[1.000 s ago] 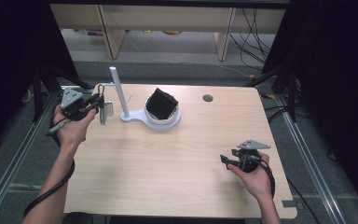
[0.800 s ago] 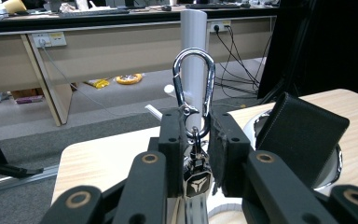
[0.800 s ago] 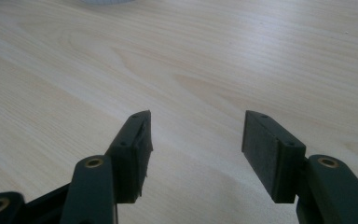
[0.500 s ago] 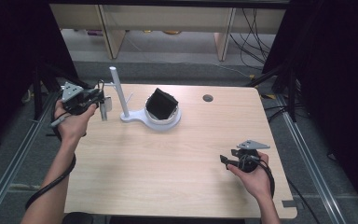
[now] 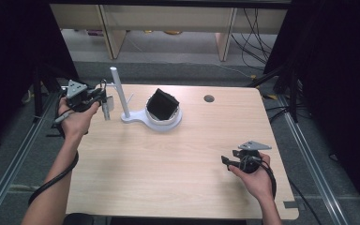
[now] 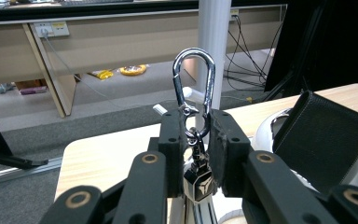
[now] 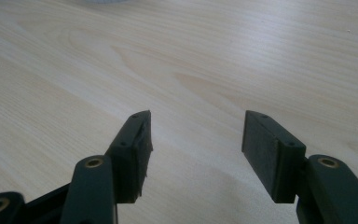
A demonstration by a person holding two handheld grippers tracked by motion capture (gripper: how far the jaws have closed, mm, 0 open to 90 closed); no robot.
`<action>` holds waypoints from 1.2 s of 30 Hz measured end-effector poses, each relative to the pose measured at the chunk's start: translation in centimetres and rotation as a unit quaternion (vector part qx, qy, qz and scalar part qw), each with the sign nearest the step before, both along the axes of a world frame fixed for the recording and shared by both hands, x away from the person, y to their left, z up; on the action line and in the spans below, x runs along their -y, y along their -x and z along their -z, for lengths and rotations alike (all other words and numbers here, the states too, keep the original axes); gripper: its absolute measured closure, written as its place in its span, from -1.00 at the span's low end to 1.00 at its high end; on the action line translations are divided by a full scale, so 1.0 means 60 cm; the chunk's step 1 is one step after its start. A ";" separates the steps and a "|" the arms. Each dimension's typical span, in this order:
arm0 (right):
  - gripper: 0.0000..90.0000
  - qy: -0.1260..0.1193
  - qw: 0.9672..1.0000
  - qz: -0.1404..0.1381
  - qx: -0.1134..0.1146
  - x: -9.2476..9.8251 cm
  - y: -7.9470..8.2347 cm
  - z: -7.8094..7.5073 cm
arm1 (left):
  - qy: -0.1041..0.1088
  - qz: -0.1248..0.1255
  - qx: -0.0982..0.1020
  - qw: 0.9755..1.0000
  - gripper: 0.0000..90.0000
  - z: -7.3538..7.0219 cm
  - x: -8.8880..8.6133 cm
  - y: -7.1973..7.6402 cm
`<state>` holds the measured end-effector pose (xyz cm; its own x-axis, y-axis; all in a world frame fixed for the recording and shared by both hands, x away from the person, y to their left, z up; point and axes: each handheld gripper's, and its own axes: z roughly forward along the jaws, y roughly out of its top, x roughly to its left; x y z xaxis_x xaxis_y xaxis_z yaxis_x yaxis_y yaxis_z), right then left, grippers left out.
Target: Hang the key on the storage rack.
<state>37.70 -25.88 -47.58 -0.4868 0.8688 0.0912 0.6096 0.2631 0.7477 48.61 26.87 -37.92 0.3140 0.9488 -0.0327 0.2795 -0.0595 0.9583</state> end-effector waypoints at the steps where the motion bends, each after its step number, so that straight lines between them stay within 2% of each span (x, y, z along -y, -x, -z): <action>1: -0.03 0.000 1.000 0.001 -0.001 0.000 0.000 0.000 | 0.001 -0.001 -0.002 1.000 0.67 0.001 0.000 -0.001; 4: -0.03 -0.002 1.000 0.004 -0.006 -0.001 0.001 0.000 | 0.004 -0.002 -0.003 1.000 0.67 0.003 0.000 -0.004; 7: -0.03 -0.007 1.000 -0.001 0.003 -0.001 -0.001 0.003 | 0.004 -0.002 -0.005 1.000 0.67 0.005 0.000 -0.007; 8: -0.03 0.004 1.000 0.000 0.001 0.000 0.000 0.001 | 0.004 -0.002 -0.006 1.000 0.67 0.006 0.001 -0.007; 9: -0.03 -0.006 1.000 0.001 -0.001 -0.001 0.000 0.003 | 0.005 -0.001 -0.007 1.000 0.67 0.006 0.001 -0.008; 10: -0.03 0.001 1.000 0.003 -0.002 -0.001 0.001 0.001 | 0.004 -0.001 -0.008 1.000 0.67 0.007 0.002 -0.009; 11: -0.03 -0.010 1.000 0.006 -0.005 -0.003 0.002 0.002 | 0.004 -0.001 -0.009 1.000 0.67 0.007 0.002 -0.009; 13: -0.03 0.003 1.000 -0.006 0.003 0.001 -0.001 0.002 | 0.004 0.000 -0.009 1.000 0.67 0.008 0.003 -0.010; 14: -0.03 0.005 1.000 0.000 0.001 0.001 0.000 0.000 | 0.004 0.000 -0.010 1.000 0.67 0.008 0.003 -0.011; 15: -0.03 -0.006 1.000 0.006 -0.010 -0.002 0.003 0.000 | 0.004 0.000 -0.010 1.000 0.67 0.009 0.004 -0.011; 16: -0.03 0.005 1.000 0.001 -0.001 0.001 0.001 0.000 | 0.003 0.000 -0.012 1.000 0.67 0.009 0.005 -0.012; 22: -0.03 0.002 1.000 -0.003 0.004 0.001 -0.001 0.003 | 0.004 -0.002 -0.016 1.000 0.67 0.015 0.004 -0.018; 23: -0.03 -0.016 1.000 0.005 -0.008 -0.004 0.002 0.004 | 0.004 -0.002 -0.017 1.000 0.67 0.015 0.005 -0.018; 26: -0.03 -0.005 1.000 -0.001 0.000 0.001 0.000 0.004 | 0.004 -0.002 -0.019 1.000 0.67 0.017 0.006 -0.020; 27: -0.03 -0.009 1.000 -0.005 -0.004 0.001 -0.001 0.004 | 0.005 -0.002 -0.019 1.000 0.67 0.018 0.007 -0.021; 28: -0.03 -0.003 1.000 -0.001 -0.007 0.001 0.001 0.002 | 0.005 -0.002 -0.020 1.000 0.67 0.019 0.007 -0.022; 36: -0.03 0.000 1.000 0.001 -0.003 0.002 0.001 0.001 | 0.004 0.001 -0.028 1.000 0.67 0.028 0.013 -0.029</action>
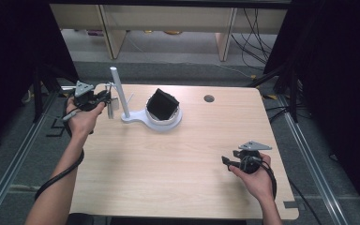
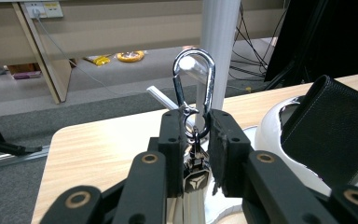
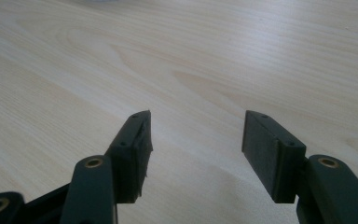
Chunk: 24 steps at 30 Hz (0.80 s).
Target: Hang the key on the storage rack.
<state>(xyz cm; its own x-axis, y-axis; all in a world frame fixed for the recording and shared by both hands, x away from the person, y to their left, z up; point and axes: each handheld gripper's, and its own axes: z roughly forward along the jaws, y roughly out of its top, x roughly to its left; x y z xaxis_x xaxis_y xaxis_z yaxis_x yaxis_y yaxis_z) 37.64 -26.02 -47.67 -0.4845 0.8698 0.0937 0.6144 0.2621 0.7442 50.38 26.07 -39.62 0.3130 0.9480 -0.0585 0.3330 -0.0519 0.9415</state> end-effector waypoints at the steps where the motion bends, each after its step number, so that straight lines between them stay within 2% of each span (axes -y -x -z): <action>1: -0.03 -0.001 1.000 0.001 0.002 0.000 0.000 0.000 | -0.001 0.000 -0.001 1.000 0.67 0.001 0.001 -0.001; 5: -0.03 -0.008 1.000 -0.001 0.005 0.001 -0.001 0.001 | -0.001 0.002 -0.003 1.000 0.67 0.004 0.003 -0.003; 8: -0.03 -0.001 1.000 0.001 0.002 0.001 0.000 0.000 | 0.001 0.002 -0.005 1.000 0.67 0.006 0.005 -0.004; 9: -0.03 -0.010 1.000 0.011 -0.009 -0.002 0.004 -0.001 | 0.001 0.003 -0.006 1.000 0.67 0.007 0.005 -0.005; 16: -0.03 -0.007 1.000 0.008 -0.007 -0.002 0.003 -0.001 | 0.001 0.005 -0.009 1.000 0.67 0.010 0.009 -0.009; 18: -0.03 0.004 1.000 -0.003 0.006 0.003 0.000 0.001 | 0.000 0.005 -0.010 1.000 0.67 0.011 0.011 -0.010; 20: -0.03 -0.001 1.000 0.000 -0.001 0.002 0.001 -0.001 | 0.000 0.006 -0.011 1.000 0.67 0.012 0.013 -0.011; 24: -0.03 -0.001 1.000 0.001 0.000 0.001 0.001 0.000 | 0.001 0.006 -0.013 1.000 0.67 0.013 0.015 -0.013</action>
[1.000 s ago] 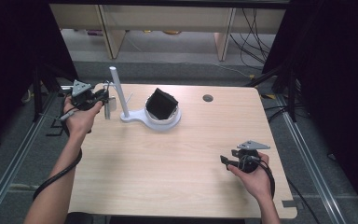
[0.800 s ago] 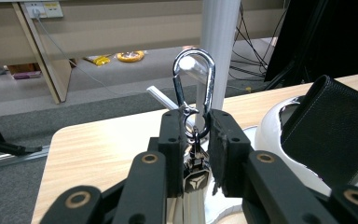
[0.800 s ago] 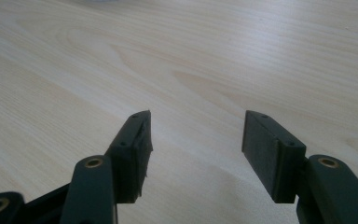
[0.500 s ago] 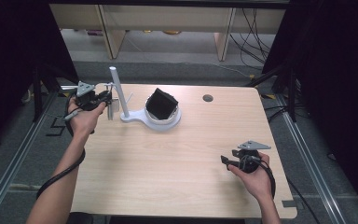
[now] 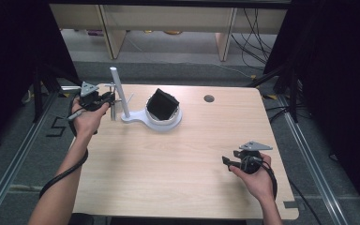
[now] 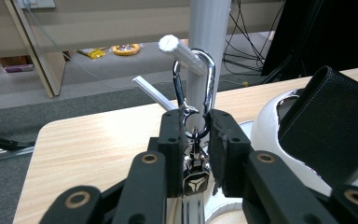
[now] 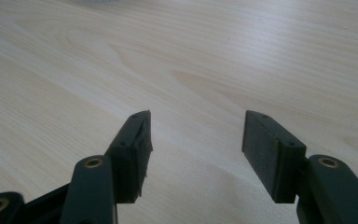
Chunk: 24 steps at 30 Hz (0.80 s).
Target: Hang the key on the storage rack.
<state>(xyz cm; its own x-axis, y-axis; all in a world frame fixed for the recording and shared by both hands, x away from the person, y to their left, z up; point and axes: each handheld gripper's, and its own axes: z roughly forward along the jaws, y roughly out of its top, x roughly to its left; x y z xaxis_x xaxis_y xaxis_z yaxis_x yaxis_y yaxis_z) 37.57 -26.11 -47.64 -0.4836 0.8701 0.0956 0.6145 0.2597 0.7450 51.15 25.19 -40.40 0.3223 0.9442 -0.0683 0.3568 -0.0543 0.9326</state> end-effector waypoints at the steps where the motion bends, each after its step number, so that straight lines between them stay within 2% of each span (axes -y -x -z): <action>1: -0.03 0.000 1.000 0.000 0.000 0.000 0.000 0.000 | 0.000 0.000 0.000 1.000 0.67 0.001 0.000 0.000; 5: -0.03 0.000 1.000 0.001 0.000 -0.001 -0.001 0.001 | 0.000 0.001 0.000 1.000 0.67 0.001 0.001 -0.002; 7: -0.03 0.005 1.000 -0.002 0.007 0.000 -0.001 0.002 | -0.001 0.001 -0.001 1.000 0.67 0.002 0.002 -0.003; 16: -0.03 0.001 1.000 0.001 0.000 -0.002 -0.001 0.001 | -0.003 0.003 0.000 1.000 0.66 0.003 0.002 -0.005; 24: -0.03 0.001 1.000 -0.001 0.000 -0.001 0.000 0.000 | -0.002 0.003 0.011 1.000 0.59 0.000 0.000 0.002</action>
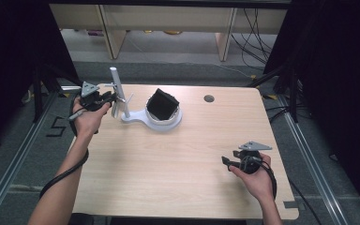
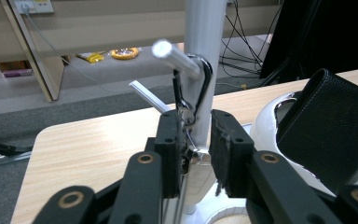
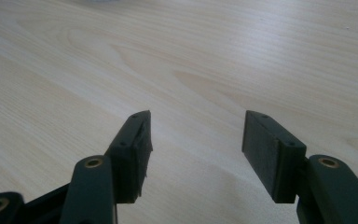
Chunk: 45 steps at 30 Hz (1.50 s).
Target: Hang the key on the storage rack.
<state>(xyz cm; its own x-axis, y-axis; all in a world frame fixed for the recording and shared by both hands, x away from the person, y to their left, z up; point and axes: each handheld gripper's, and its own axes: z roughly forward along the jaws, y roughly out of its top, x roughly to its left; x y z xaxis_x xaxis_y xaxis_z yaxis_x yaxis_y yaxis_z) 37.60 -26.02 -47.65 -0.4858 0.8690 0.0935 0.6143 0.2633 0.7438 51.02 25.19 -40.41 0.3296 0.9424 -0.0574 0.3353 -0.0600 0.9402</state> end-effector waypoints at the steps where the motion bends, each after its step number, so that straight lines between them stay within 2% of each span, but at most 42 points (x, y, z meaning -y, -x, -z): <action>1: -0.03 -0.003 1.000 0.000 0.000 0.000 0.000 0.000 | 0.000 0.000 0.002 1.000 0.57 0.000 -0.001 0.002; 3: -0.03 0.000 1.000 0.001 0.000 0.001 0.000 -0.001 | -0.003 0.000 0.004 1.000 0.54 0.001 -0.004 0.006; 5: -0.03 0.004 1.000 -0.003 0.013 0.003 -0.001 0.000 | -0.007 0.001 0.003 1.000 0.50 0.001 -0.008 0.014; 6: -0.03 -0.002 1.000 0.004 0.003 0.001 0.000 -0.001 | -0.008 0.001 0.005 1.000 0.49 0.001 -0.009 0.017; 14: -0.03 -0.002 1.000 0.003 0.003 0.002 0.001 -0.002 | -0.038 -0.001 0.019 0.999 0.30 0.004 -0.024 0.054; 19: -0.04 0.001 1.000 0.005 0.003 0.002 0.001 -0.002 | -0.047 -0.001 0.018 0.999 0.16 0.019 -0.031 0.080; 24: -0.04 -0.004 1.000 0.002 0.001 0.002 0.000 -0.001 | -0.069 0.003 0.016 0.998 0.00 0.040 -0.038 0.101; 27: -0.04 -0.003 1.000 0.002 0.002 0.001 0.000 -0.001 | -0.066 0.001 0.012 0.998 -0.05 0.053 -0.042 0.114; 28: -0.04 0.009 1.000 0.000 0.010 0.003 -0.001 0.001 | -0.065 0.000 0.010 0.998 -0.07 0.057 -0.042 0.116; 30: -0.04 0.001 1.000 0.005 0.000 0.001 0.000 0.000 | -0.064 0.001 0.006 0.998 -0.10 0.066 -0.043 0.123; 33: -0.04 0.002 1.000 0.002 0.005 0.003 0.000 -0.001 | -0.061 -0.003 0.000 0.998 -0.14 0.082 -0.047 0.136; 37: -0.04 -0.005 1.000 0.010 -0.006 0.002 0.004 -0.002 | -0.056 -0.013 -0.004 0.998 -0.15 0.103 -0.053 0.155; 38: -0.04 -0.004 1.000 0.011 -0.006 0.002 0.004 -0.001 | -0.055 -0.014 -0.005 0.998 -0.15 0.110 -0.055 0.161; 39: -0.04 -0.003 1.000 0.004 0.004 0.004 0.001 0.001 | -0.055 -0.015 -0.006 0.998 -0.15 0.115 -0.056 0.165; 44: -0.04 -0.005 1.000 0.002 0.001 0.002 0.000 0.003 | -0.038 -0.021 -0.015 0.999 -0.15 0.153 -0.060 0.182; 45: -0.04 -0.006 1.000 0.002 -0.006 0.001 0.001 0.003 | -0.036 -0.024 -0.017 0.999 -0.15 0.161 -0.061 0.185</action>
